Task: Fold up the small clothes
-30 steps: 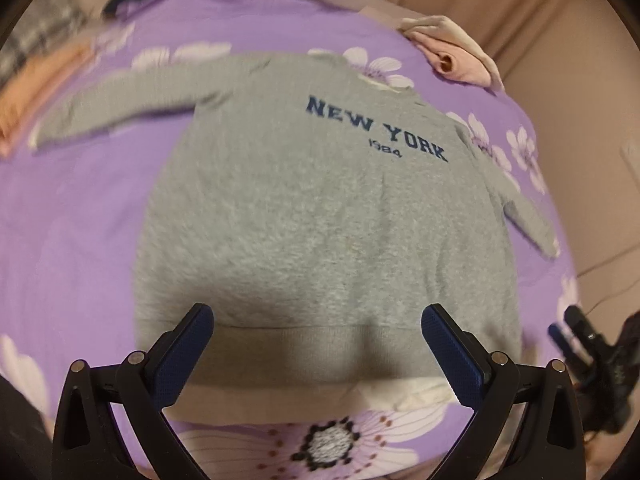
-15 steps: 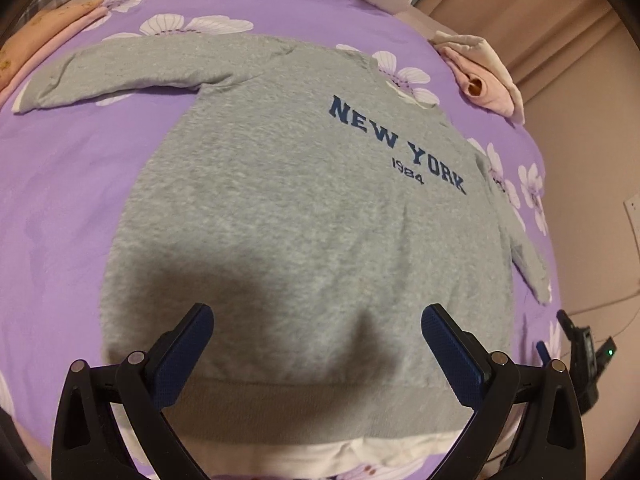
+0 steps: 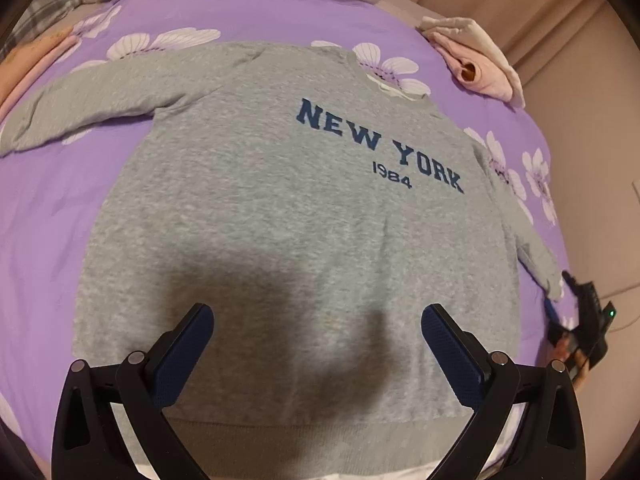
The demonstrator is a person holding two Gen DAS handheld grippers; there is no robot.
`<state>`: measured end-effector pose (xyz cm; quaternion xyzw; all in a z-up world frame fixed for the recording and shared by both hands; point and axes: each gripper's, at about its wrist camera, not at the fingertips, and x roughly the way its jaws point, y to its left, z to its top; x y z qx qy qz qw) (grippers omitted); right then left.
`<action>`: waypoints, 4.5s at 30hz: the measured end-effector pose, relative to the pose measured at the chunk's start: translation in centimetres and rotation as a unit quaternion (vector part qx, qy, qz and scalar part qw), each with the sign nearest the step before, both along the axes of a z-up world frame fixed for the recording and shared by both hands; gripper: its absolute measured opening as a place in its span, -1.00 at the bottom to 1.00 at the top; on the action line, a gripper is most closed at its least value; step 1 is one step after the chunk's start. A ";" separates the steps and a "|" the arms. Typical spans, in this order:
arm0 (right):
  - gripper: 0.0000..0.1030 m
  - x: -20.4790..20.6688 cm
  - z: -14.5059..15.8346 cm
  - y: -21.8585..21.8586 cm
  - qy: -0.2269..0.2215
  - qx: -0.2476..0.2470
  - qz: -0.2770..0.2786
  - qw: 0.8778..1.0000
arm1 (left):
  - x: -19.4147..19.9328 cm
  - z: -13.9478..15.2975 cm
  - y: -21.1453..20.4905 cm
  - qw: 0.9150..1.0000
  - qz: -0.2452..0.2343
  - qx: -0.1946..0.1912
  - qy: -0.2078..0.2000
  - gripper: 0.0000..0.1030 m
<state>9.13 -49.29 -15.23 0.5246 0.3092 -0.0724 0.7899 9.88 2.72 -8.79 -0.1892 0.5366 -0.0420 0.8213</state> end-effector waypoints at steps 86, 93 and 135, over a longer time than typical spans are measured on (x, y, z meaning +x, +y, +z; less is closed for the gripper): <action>0.46 11.4 11.1 18.9 0.031 -0.233 0.248 0.940 | -4.2 -1.9 11.2 0.997 0.068 -0.040 -0.012 1.00; 0.19 13.6 6.5 15.5 0.071 -0.161 0.194 0.965 | -3.2 -1.9 10.5 0.998 0.064 -0.020 -0.006 1.00; -0.59 8.9 6.2 19.0 0.052 -0.305 0.298 0.903 | -6.1 -1.6 14.2 0.993 0.117 -0.031 -0.010 1.00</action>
